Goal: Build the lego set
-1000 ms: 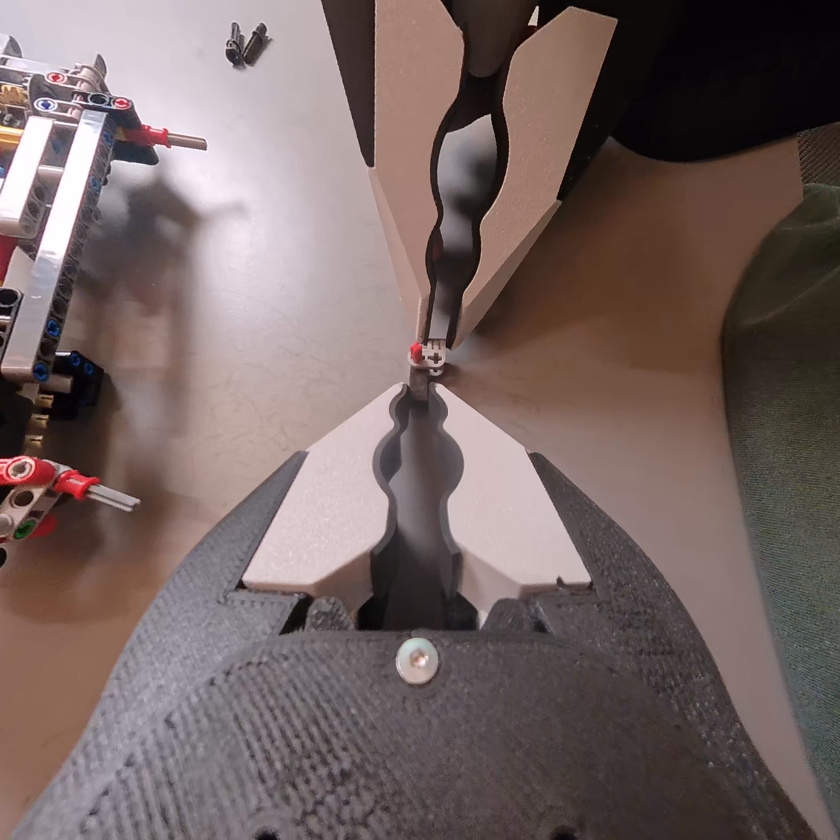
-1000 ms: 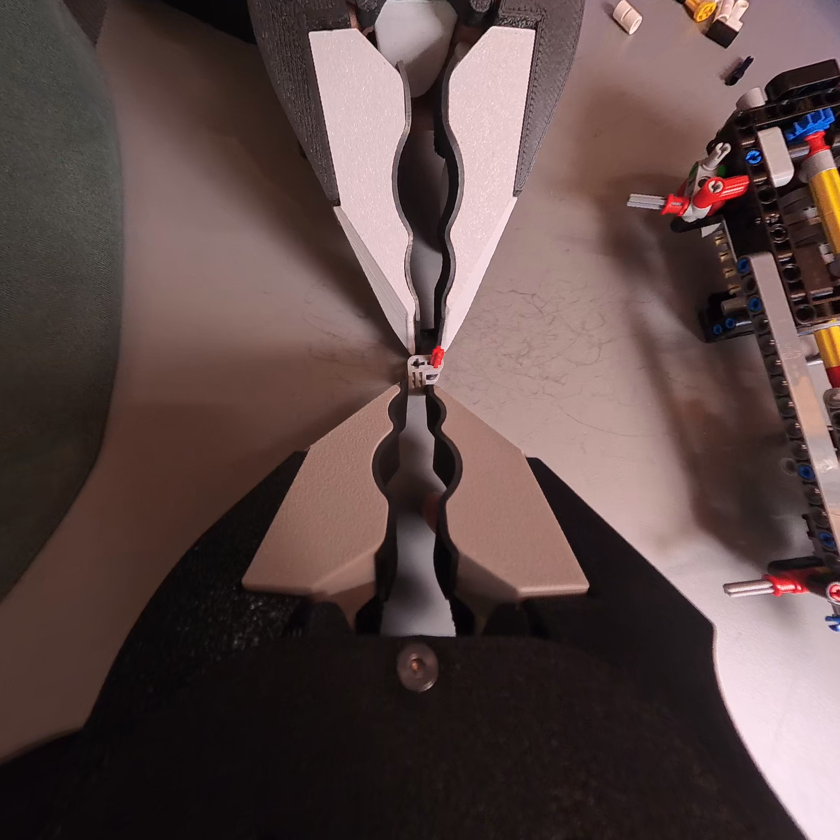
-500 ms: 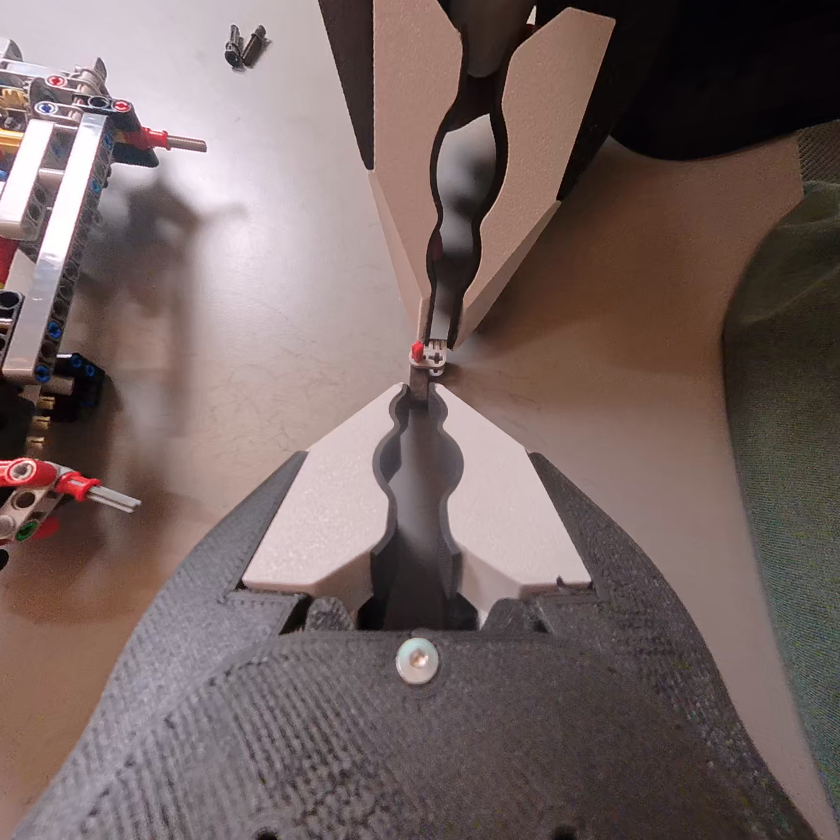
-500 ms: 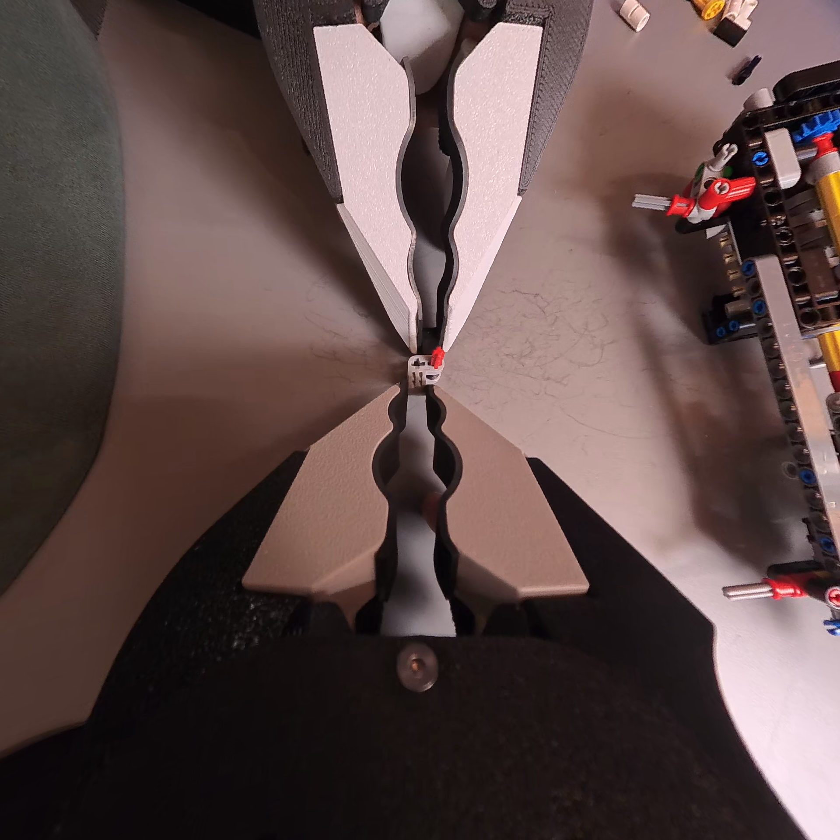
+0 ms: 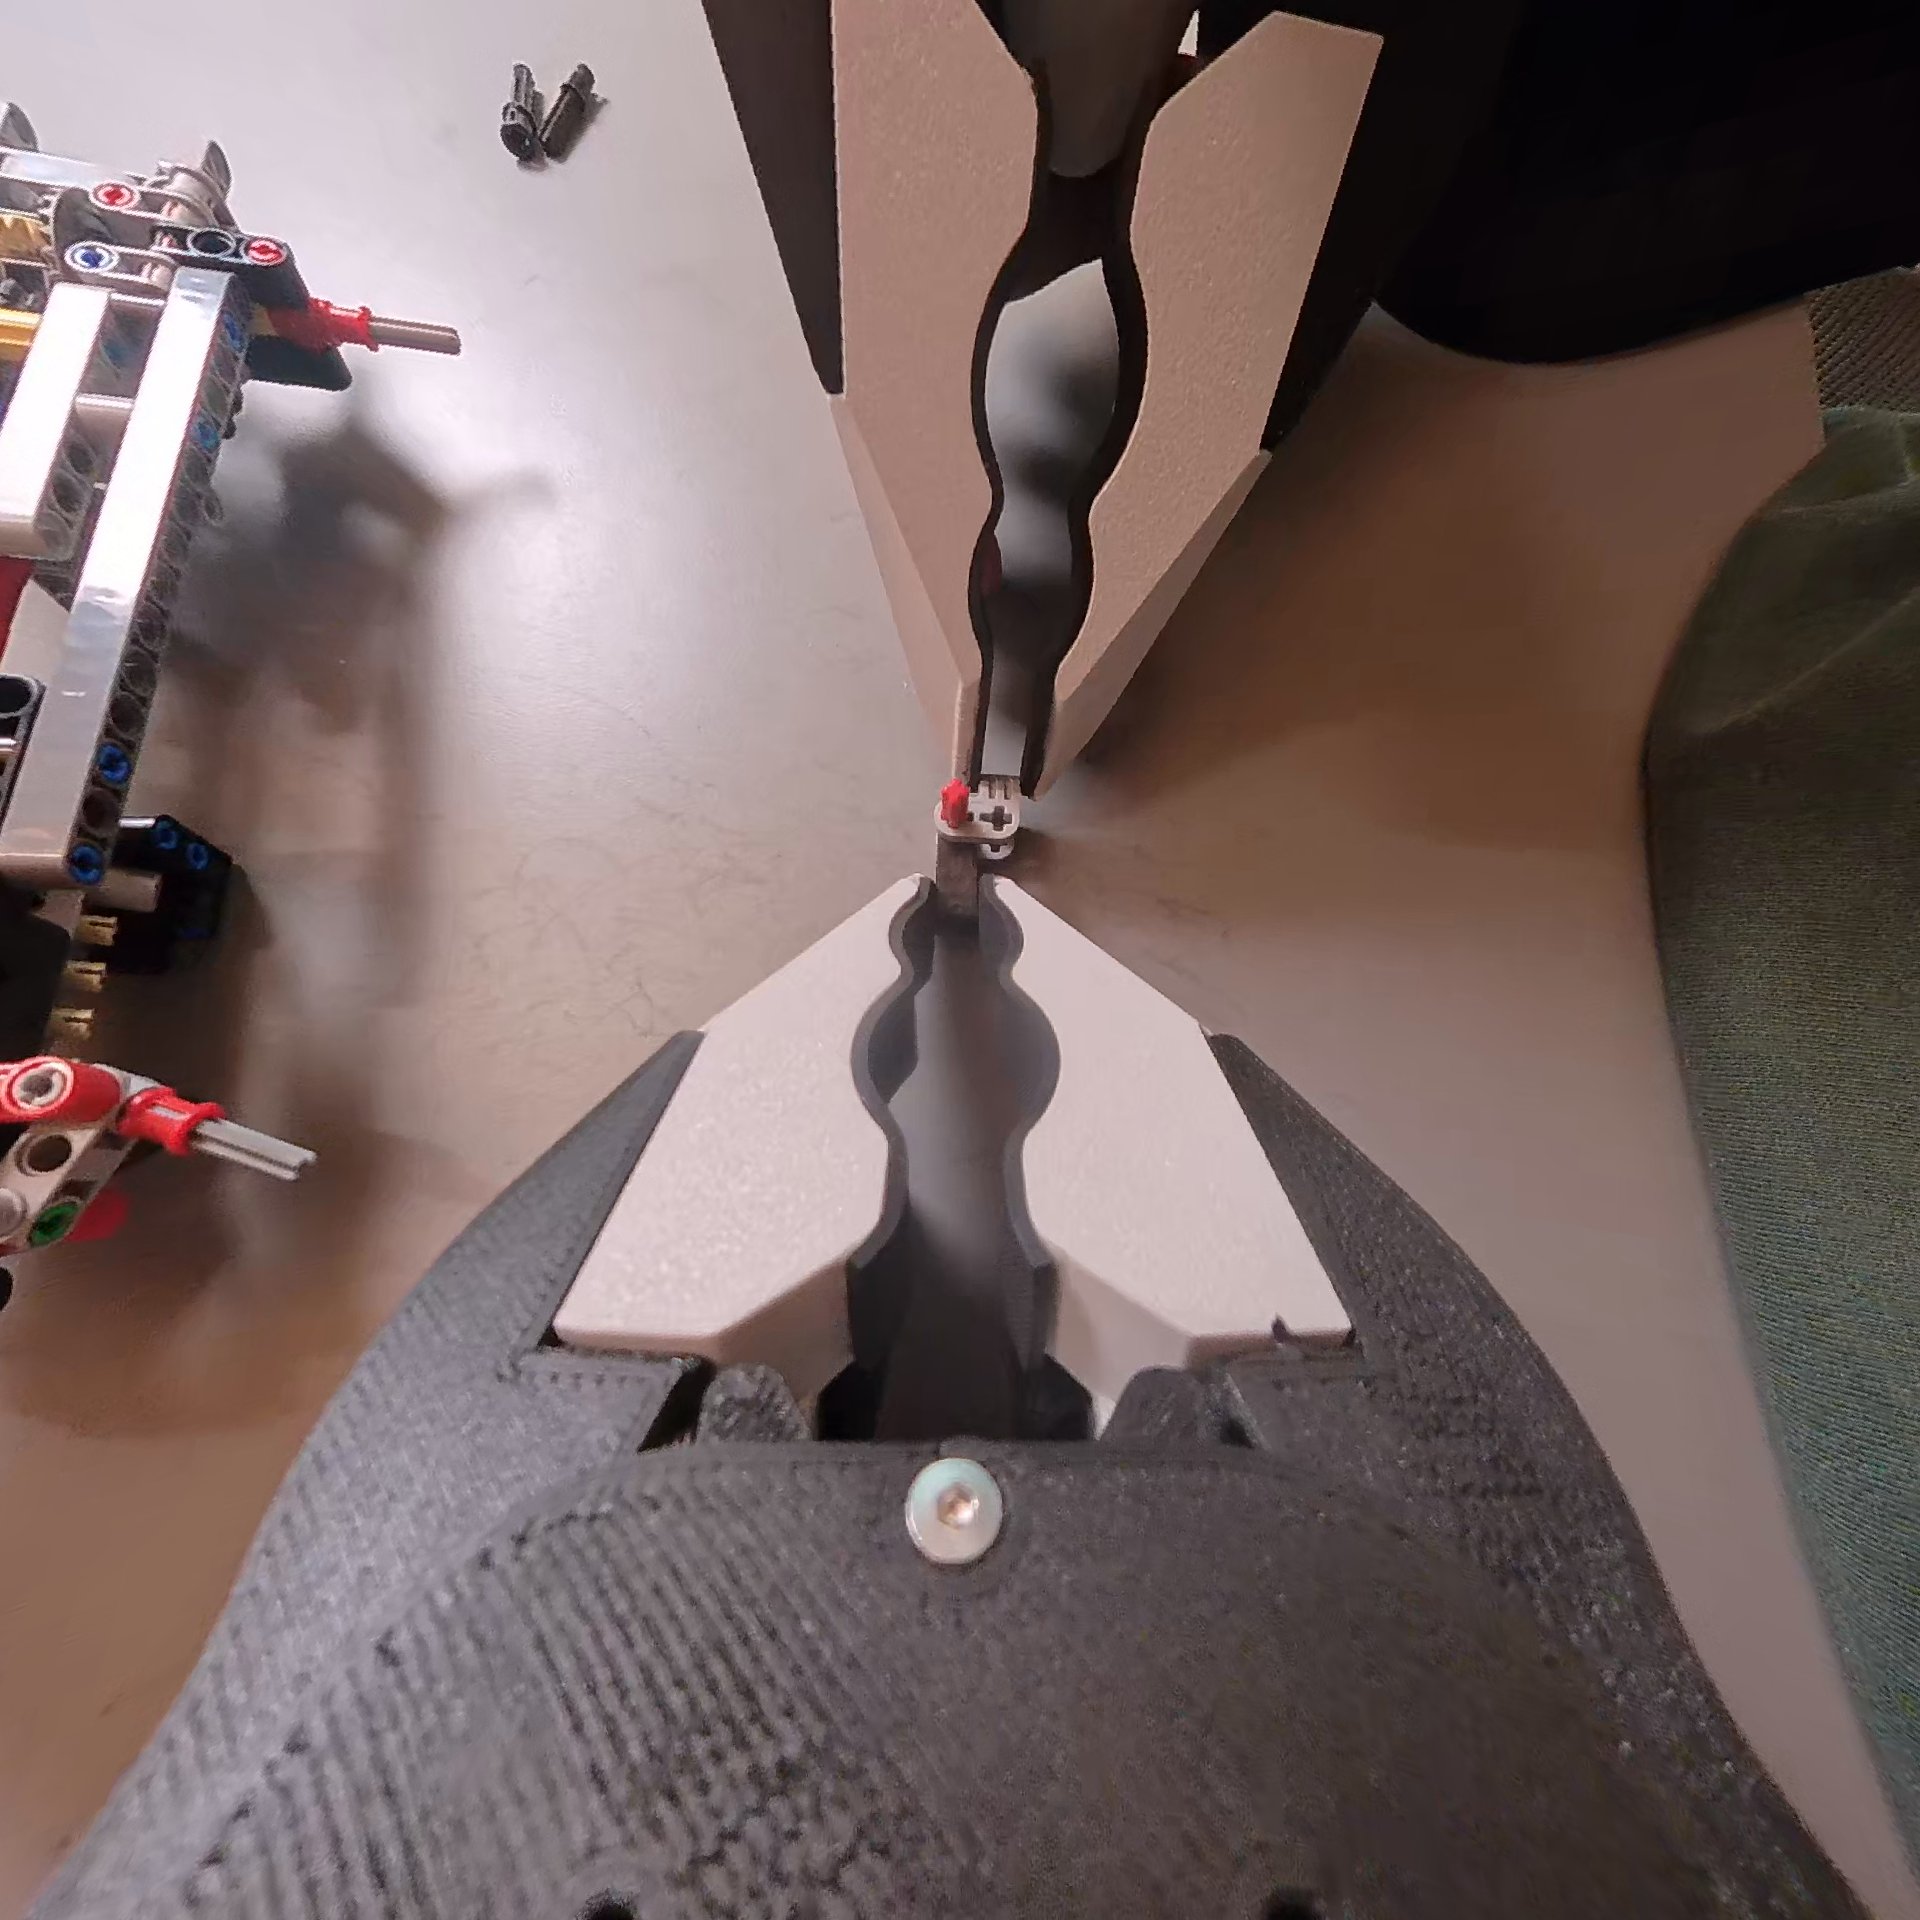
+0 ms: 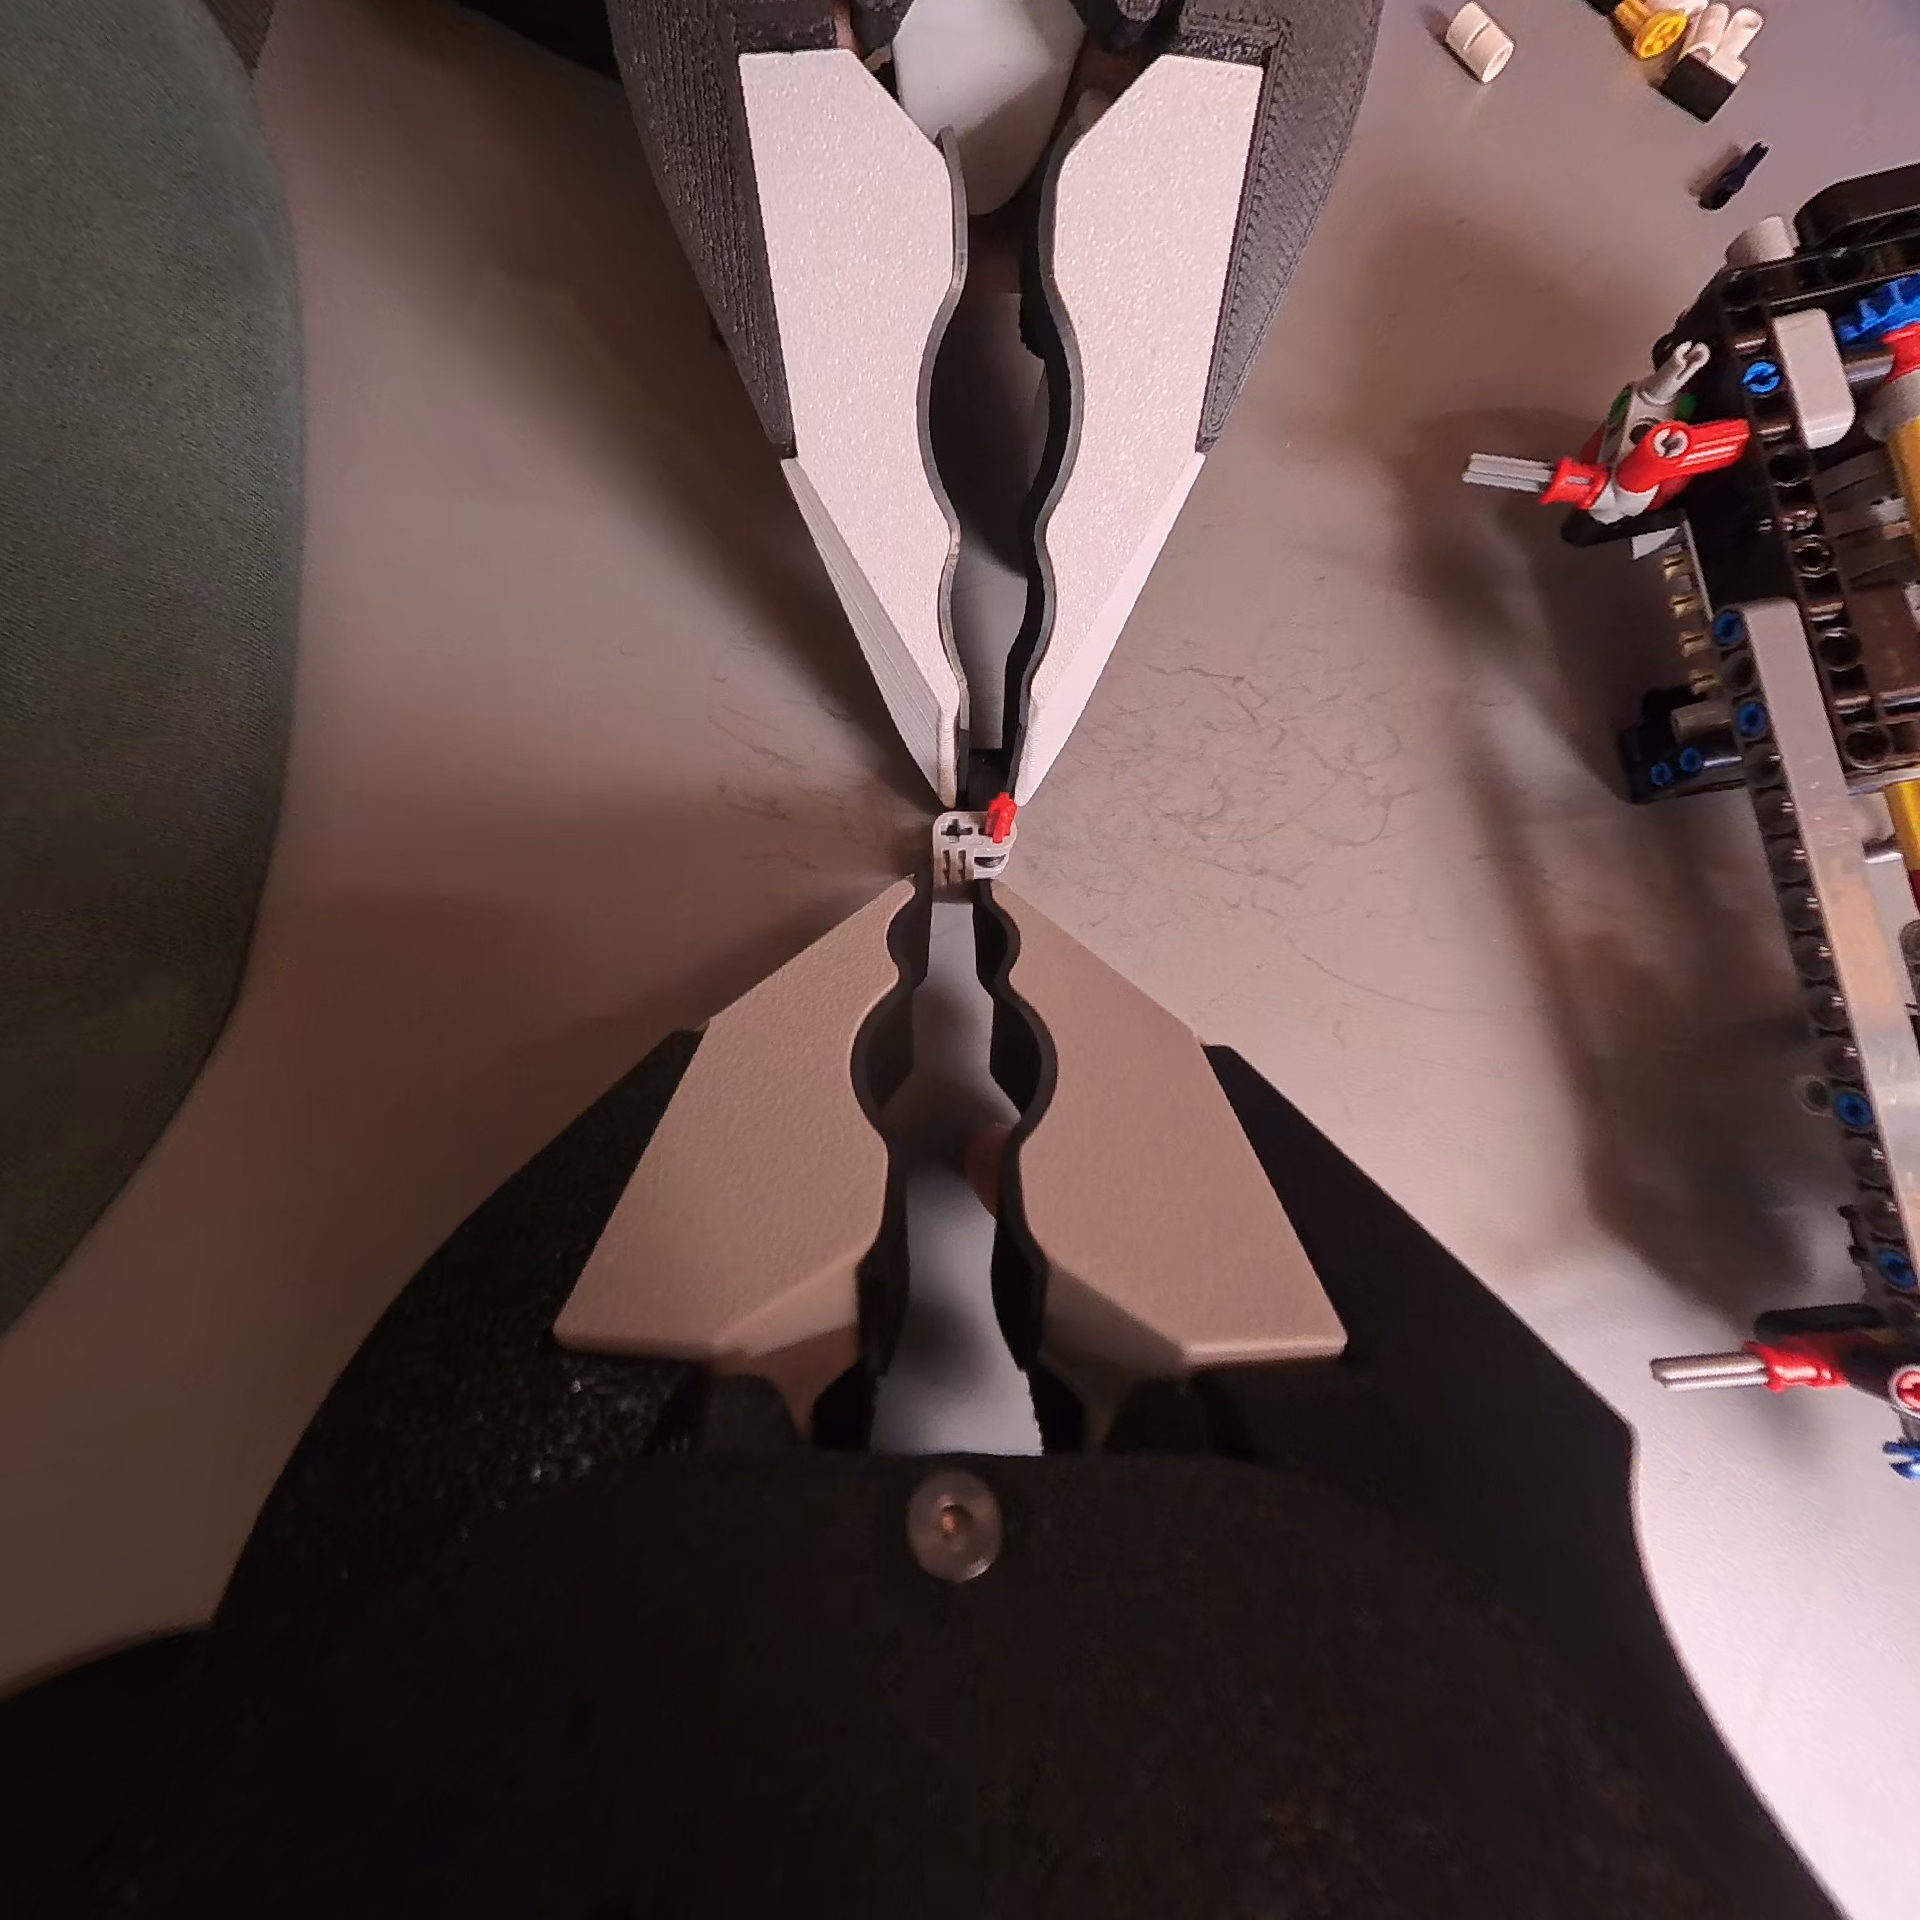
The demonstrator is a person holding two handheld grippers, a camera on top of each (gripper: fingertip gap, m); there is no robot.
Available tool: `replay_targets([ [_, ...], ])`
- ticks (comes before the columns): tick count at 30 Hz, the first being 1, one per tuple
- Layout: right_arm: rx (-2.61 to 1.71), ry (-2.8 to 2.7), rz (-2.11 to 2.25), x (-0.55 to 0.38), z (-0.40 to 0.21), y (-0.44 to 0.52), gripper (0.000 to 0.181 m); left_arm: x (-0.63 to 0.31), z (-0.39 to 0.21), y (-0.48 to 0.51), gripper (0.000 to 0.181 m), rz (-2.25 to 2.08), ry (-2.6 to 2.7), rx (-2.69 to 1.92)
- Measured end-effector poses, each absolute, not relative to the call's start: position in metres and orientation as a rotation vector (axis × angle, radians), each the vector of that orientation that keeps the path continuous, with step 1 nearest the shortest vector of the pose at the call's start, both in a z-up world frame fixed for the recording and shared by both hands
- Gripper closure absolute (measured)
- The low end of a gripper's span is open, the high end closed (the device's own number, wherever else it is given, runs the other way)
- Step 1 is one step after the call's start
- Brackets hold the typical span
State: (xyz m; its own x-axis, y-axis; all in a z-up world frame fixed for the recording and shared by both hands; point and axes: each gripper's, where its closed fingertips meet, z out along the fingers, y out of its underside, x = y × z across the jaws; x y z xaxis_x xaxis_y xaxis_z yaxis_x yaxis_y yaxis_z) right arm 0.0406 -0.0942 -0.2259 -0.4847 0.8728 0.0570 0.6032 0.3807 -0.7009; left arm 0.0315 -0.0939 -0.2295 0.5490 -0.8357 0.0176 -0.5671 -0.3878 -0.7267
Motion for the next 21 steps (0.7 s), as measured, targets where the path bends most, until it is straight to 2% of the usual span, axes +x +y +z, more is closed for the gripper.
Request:
replay_targets([
  [21,-1.252,-2.244,0.878,0.042,-0.2256,-0.0957,0.176,0.0323,-0.2297,-0.095,0.175,-0.508,1.139,-2.094],
])
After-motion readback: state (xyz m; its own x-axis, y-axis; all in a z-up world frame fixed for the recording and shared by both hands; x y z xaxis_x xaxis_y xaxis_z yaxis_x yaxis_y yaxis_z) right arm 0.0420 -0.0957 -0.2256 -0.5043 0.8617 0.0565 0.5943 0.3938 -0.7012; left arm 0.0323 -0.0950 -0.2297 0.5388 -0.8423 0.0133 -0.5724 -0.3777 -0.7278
